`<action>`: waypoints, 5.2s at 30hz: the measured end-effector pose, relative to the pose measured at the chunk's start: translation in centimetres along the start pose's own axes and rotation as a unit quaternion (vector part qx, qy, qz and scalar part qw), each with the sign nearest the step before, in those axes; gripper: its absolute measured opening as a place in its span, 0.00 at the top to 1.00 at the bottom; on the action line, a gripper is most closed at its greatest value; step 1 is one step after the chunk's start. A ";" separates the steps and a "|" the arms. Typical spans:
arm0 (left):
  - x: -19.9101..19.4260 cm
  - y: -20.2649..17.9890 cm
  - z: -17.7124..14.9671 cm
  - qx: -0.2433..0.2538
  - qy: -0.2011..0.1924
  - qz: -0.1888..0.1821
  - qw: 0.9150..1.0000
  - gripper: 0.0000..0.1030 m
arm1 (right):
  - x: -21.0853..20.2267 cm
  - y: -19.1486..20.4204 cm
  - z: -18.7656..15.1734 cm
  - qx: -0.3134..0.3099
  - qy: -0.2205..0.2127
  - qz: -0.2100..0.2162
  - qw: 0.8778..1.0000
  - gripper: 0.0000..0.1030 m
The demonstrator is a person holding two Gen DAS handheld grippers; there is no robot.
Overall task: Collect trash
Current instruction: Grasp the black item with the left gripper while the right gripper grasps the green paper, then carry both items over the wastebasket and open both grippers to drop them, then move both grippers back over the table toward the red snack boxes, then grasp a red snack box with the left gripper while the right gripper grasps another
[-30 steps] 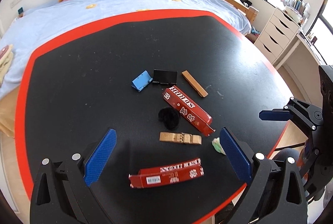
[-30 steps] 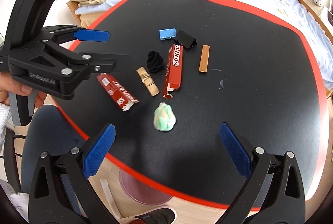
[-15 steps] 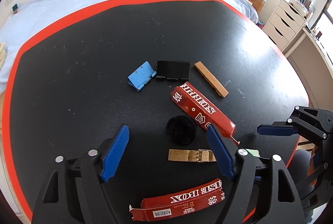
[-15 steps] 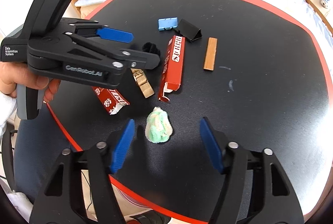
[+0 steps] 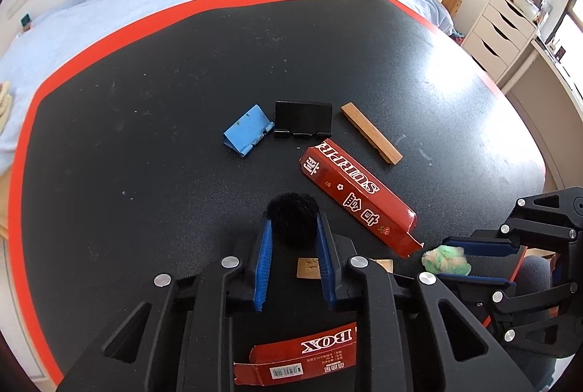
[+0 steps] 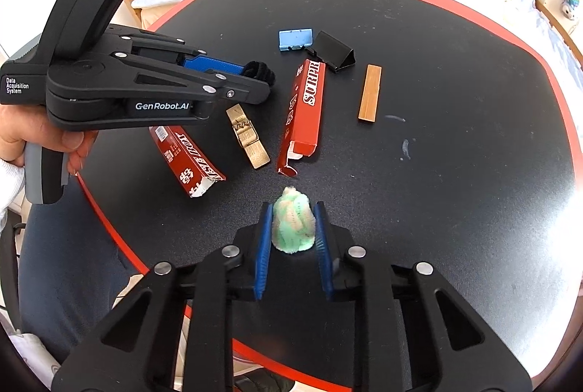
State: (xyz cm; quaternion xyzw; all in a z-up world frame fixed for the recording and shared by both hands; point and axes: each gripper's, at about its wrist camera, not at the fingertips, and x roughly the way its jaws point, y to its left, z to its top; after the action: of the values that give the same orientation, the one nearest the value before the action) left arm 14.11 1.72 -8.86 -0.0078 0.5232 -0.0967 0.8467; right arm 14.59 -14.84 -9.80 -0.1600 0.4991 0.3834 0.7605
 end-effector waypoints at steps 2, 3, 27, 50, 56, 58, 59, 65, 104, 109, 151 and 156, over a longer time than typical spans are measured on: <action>-0.4 0.0 0.0 -0.002 -0.006 0.002 1.000 0.78 | -0.2 -0.2 -0.2 0.002 -0.003 0.000 1.000 0.79; -0.6 0.0 0.1 -0.003 -0.009 0.003 1.000 0.78 | -0.4 0.1 -0.1 0.002 -0.004 0.000 1.000 0.79; -10.7 -5.2 -5.4 0.015 -0.078 -0.007 0.997 0.78 | -8.9 1.9 -2.4 0.008 -0.069 -0.002 0.998 0.79; -12.9 -9.7 -13.4 0.038 -0.066 -0.045 0.996 0.78 | -11.8 6.0 -8.9 0.002 -0.068 0.013 0.998 0.79; -12.4 -10.5 -14.5 0.041 -0.053 -0.053 0.996 0.78 | -11.5 6.2 -10.3 0.010 -0.060 0.018 0.998 0.79; -12.3 -10.7 -14.7 0.043 -0.050 -0.055 0.996 0.78 | -11.5 6.2 -10.6 0.013 -0.059 0.020 0.998 0.79; -12.2 -10.8 -14.8 0.043 -0.049 -0.055 0.996 0.78 | -11.5 6.2 -10.6 0.013 -0.059 0.020 0.998 0.79; -12.2 -11.1 -15.0 0.044 -0.046 -0.057 0.996 0.78 | -11.8 6.2 -10.8 0.015 -0.060 0.022 0.998 0.79; -12.2 -9.1 -15.5 0.011 -0.053 -0.032 0.998 0.08 | -10.6 5.0 -11.3 0.075 -0.032 0.005 0.997 0.05; -12.3 -8.7 -15.1 0.014 -0.056 -0.037 0.998 0.08 | -10.8 4.4 -10.4 0.087 -0.036 0.001 0.996 0.05; -2.4 -1.6 -4.5 0.222 0.015 -0.063 0.973 0.08 | 1.2 -2.1 6.6 0.109 0.004 -0.027 0.994 0.04; -1.7 -1.3 -4.4 0.225 0.016 -0.071 0.972 0.18 | 2.8 -2.4 6.9 0.107 0.016 -0.028 0.994 0.22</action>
State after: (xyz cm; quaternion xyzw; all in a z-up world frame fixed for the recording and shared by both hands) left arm 9.22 1.08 -9.21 0.1472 0.4994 -0.2722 0.8092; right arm 21.34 -10.86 -9.45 -0.0977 0.5445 0.3036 0.7758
